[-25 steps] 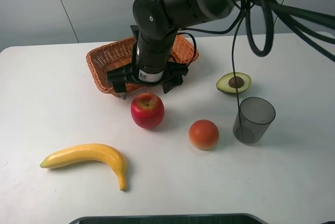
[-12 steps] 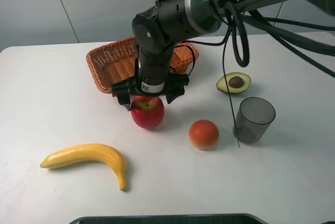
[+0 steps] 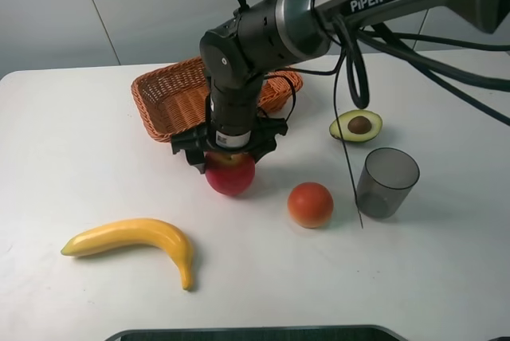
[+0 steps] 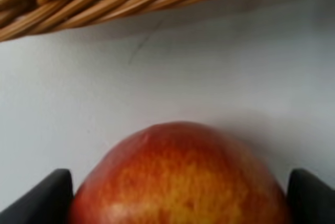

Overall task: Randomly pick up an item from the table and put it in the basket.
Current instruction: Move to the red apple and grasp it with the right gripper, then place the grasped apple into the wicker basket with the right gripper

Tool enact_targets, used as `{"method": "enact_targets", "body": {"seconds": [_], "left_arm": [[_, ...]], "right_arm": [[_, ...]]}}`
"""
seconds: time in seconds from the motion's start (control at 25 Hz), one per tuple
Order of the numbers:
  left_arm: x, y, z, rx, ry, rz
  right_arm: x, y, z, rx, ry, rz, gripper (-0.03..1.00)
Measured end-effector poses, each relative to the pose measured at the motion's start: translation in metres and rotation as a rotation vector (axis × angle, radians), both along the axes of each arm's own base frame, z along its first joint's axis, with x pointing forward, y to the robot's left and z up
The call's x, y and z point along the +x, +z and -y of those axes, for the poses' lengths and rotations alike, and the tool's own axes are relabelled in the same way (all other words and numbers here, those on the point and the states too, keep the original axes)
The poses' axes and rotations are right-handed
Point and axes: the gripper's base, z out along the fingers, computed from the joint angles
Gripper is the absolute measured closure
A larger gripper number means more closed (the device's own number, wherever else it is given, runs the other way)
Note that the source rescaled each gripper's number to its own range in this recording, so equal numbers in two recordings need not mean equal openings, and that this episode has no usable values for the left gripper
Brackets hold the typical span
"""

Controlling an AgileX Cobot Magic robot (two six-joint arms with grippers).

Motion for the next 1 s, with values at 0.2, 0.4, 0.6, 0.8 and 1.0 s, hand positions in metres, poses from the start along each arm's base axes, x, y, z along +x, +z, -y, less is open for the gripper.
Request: {"method": "enact_targets", "body": {"seconds": [0.2, 0.4, 0.6, 0.8, 1.0], "left_arm": [[0.0, 0.0, 0.0, 0.0, 0.0, 0.001], [0.0, 0.0, 0.0, 0.0, 0.0, 0.0], [0.0, 0.0, 0.0, 0.0, 0.0, 0.0], [0.0, 0.0, 0.0, 0.0, 0.0, 0.001], [0.0, 0.0, 0.0, 0.0, 0.0, 0.0]], "right_arm": [[0.0, 0.0, 0.0, -0.003, 0.001, 0.0, 0.97], [0.0, 0.0, 0.0, -0.004, -0.001, -0.002, 0.97], [0.0, 0.0, 0.0, -0.004, -0.001, -0.002, 0.97], [-0.002, 0.008, 0.002, -0.013, 0.038, -0.002, 0.97], [-0.007, 0.052, 0.007, 0.011, 0.124, 0.041, 0.97]]}}
